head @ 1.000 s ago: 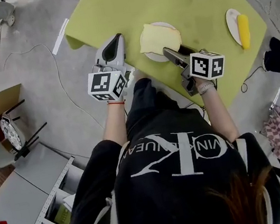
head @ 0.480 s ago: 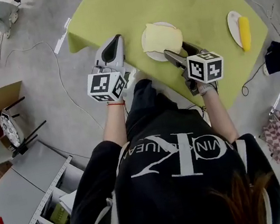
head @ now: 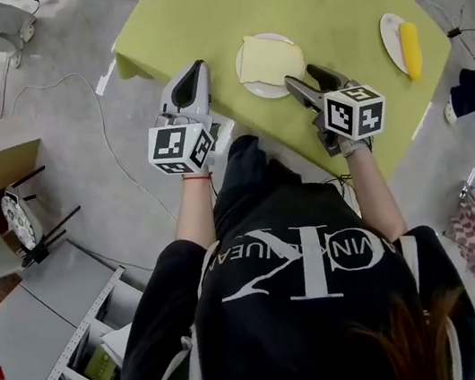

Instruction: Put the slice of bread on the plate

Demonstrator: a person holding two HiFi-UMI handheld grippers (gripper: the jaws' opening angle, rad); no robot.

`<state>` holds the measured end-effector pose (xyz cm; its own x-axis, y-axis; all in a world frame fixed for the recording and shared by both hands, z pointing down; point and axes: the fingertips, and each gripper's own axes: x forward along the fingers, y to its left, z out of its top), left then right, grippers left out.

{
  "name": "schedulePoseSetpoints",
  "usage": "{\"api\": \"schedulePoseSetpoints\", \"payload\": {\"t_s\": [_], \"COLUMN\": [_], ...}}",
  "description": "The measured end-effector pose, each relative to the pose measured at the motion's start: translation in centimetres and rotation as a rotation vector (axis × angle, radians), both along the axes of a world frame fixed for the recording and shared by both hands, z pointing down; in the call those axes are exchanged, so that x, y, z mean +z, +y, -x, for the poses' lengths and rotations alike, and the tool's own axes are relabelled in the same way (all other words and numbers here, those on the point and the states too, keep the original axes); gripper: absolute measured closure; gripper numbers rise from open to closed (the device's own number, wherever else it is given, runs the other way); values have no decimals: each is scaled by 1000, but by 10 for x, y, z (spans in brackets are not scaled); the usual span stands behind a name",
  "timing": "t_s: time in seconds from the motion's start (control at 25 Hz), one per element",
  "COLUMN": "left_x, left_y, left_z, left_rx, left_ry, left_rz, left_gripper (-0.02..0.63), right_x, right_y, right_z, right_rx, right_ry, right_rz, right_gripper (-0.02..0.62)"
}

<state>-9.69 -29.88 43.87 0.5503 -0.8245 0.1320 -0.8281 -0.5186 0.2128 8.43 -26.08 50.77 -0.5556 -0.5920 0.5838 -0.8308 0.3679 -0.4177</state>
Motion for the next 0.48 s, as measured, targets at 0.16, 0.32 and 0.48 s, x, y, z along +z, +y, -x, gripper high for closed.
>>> {"api": "schedulePoseSetpoints", "payload": {"t_s": [0.16,0.32,0.48], "left_x": [-4,-8,-13], "left_y": [8,14,26], "left_z": [-7,-11,-9], "left_rx": [1,-3,-7], "left_ry": [-4,-6,-8], "left_rz": [-11,-20,-34], "left_gripper": [597,597,597], "right_x": [-9,-19,-32], "right_y": [5,7,13], "right_z": [-9,-18,-21], "right_rx": [-11,-6,10], "right_ry": [9,-6,-12], "right_rz": [-62,-107,-178], "right_gripper": [419,479,549]}}
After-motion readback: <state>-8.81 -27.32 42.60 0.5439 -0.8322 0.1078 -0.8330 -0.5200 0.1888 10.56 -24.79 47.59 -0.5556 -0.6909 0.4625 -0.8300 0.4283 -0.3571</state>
